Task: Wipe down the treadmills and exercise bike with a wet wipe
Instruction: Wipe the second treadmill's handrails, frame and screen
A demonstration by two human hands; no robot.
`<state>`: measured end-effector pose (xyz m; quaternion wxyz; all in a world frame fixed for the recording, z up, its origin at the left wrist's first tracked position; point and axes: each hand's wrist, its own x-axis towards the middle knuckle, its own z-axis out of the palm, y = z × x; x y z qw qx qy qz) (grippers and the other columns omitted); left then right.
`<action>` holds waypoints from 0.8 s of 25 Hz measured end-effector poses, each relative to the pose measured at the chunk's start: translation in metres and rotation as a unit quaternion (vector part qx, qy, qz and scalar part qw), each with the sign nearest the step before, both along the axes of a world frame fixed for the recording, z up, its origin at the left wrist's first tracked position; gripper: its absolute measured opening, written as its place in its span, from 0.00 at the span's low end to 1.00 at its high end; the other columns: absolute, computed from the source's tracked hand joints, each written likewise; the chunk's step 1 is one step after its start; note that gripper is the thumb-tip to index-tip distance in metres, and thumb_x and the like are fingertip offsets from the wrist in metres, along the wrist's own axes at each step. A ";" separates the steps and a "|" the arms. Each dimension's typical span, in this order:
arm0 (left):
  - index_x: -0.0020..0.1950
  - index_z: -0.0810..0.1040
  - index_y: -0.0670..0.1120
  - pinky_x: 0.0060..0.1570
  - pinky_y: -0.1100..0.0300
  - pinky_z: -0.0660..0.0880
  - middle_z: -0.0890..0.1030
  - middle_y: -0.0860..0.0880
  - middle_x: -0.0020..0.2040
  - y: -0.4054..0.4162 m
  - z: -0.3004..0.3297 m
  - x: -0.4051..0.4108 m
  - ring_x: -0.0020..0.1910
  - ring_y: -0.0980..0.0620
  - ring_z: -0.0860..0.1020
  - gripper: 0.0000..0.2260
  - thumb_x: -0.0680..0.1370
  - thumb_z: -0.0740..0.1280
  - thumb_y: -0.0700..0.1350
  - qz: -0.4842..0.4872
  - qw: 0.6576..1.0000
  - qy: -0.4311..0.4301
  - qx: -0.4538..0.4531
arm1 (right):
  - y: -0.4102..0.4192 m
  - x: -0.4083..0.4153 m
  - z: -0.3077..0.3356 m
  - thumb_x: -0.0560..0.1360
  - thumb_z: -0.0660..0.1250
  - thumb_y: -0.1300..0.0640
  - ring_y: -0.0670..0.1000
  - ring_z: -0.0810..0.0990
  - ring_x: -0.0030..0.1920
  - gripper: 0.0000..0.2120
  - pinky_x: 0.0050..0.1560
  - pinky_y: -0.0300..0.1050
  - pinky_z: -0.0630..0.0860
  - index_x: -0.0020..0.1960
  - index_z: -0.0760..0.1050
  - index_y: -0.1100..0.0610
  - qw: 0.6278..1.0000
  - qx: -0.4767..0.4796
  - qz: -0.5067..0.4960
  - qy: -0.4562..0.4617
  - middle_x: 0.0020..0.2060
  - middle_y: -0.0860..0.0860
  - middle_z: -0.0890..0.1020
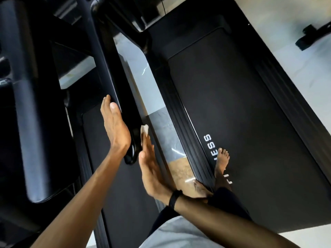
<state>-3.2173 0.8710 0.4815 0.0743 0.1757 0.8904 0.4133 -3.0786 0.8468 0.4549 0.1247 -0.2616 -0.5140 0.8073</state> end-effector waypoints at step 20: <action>0.75 0.65 0.58 0.78 0.45 0.53 0.67 0.55 0.76 -0.003 -0.002 -0.002 0.76 0.59 0.61 0.21 0.85 0.43 0.56 0.038 0.999 -0.017 0.028 | 0.043 -0.042 0.011 0.77 0.36 0.27 0.42 0.40 0.80 0.40 0.78 0.50 0.32 0.82 0.45 0.49 0.992 0.068 0.080 0.064 0.81 0.42 0.43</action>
